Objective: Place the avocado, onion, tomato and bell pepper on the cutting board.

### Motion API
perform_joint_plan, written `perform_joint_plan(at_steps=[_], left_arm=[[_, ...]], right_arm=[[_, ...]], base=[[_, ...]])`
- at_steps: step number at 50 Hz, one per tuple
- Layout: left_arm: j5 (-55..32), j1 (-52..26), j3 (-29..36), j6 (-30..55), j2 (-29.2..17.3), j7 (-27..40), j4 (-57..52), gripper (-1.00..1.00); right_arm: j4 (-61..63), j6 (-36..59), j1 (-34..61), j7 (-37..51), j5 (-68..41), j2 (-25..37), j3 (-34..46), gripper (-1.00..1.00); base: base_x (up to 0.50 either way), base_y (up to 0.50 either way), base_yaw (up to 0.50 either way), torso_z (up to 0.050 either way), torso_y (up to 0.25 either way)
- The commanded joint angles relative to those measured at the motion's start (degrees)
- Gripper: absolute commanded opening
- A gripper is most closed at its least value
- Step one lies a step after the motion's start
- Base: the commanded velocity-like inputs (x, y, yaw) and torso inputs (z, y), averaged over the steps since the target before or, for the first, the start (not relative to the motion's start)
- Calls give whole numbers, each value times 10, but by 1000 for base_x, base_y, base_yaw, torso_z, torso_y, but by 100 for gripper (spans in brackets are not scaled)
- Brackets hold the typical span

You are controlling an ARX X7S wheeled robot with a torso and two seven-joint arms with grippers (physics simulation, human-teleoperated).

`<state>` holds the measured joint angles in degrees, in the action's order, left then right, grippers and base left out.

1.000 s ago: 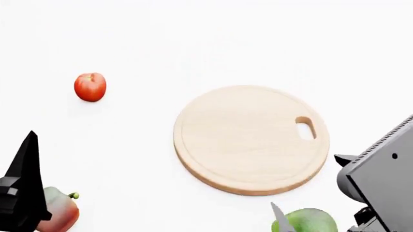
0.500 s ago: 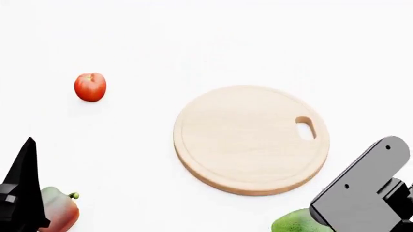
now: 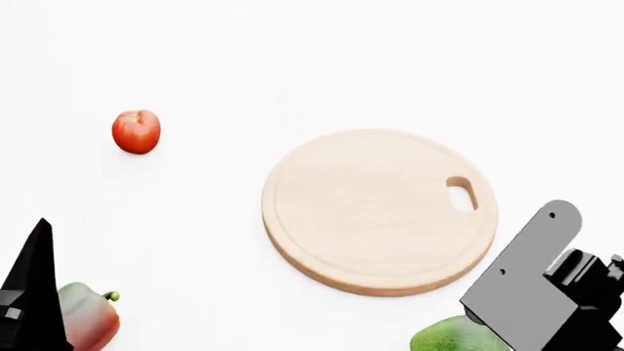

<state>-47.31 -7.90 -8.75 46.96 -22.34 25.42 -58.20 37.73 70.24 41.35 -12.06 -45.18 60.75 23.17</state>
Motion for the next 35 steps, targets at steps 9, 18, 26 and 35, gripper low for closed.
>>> perform_joint_plan(at_steps=[9, 18, 26, 35], left_arm=[[-20, 5, 9, -13, -21, 27, -4, 100], [-35, 12, 9, -21, -34, 41, -11, 100], [-56, 8, 15, -30, -54, 64, -12, 100], [-71, 4, 22, -41, -69, 80, -8, 100]], right_arm=[[-37, -52, 13, -43, 93, -30, 116, 100], [-44, -66, -17, -37, 93, -29, 124, 100], [-74, -79, -23, -34, 106, -31, 128, 100], [-84, -79, -31, -30, 107, -35, 132, -100]], base=[[0, 0, 0, 0, 0], [0, 0, 0, 0, 0], [0, 0, 0, 0, 0], [0, 0, 0, 0, 0]])
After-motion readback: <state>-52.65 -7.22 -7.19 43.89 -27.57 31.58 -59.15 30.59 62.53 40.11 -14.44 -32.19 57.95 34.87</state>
